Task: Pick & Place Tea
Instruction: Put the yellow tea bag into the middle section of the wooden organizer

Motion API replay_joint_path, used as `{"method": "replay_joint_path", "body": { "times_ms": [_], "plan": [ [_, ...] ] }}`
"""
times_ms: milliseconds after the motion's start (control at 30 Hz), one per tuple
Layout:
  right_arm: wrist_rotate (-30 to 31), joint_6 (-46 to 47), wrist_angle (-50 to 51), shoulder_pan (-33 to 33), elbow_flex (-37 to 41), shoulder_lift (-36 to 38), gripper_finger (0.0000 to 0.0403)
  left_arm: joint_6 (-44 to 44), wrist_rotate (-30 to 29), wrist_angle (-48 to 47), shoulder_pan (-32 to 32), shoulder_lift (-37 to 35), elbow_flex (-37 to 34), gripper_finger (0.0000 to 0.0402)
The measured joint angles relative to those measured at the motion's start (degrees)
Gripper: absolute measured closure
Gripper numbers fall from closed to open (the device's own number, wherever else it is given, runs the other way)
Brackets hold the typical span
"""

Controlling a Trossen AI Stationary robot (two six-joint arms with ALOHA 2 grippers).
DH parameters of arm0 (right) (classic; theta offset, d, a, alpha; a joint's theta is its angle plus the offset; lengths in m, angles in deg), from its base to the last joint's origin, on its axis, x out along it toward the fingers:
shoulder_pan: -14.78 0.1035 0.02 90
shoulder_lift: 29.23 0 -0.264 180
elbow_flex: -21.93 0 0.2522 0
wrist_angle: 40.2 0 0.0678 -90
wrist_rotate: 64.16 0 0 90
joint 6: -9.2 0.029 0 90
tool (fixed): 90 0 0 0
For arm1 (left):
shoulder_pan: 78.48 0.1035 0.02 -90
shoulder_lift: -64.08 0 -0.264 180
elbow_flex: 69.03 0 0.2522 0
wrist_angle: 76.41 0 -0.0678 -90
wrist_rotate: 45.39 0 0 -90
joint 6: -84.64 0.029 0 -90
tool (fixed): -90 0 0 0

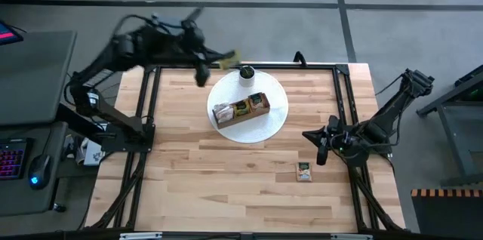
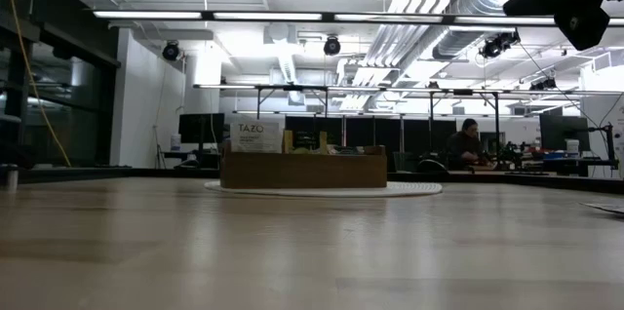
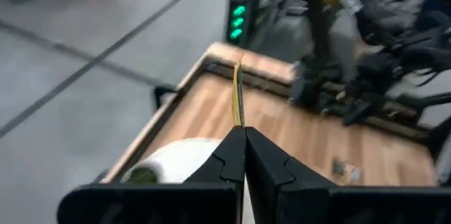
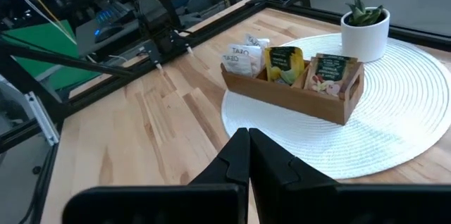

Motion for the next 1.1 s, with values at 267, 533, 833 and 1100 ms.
{"method": "replay_joint_path", "body": {
  "times_ms": [267, 533, 833, 1100],
  "plan": [
    [-3.9, -1.4, 0.0, -2.7, 0.0, 0.0, 0.0403, -4.0, 4.1, 29.4, 0.1, -7.1, -30.2, 0.0401],
    [-5.7, -2.3, -0.3, -4.6, 0.0, 0.0, 0.0403, -11.2, 5.6, 56.2, 0.0, -8.6, -53.6, 0.0401],
    [-7.8, -2.3, -0.4, -6.5, 0.0, 0.0, 0.0403, -11.1, -2.9, 60.4, -6.0, -1.1, -59.3, 0.0401],
    [-9.3, -2.3, -1.3, -7.8, 0.0, 0.0, 0.0403, -10.1, -13.4, 59.3, -12.2, 6.0, -59.4, 0.0401]
  ]
}}
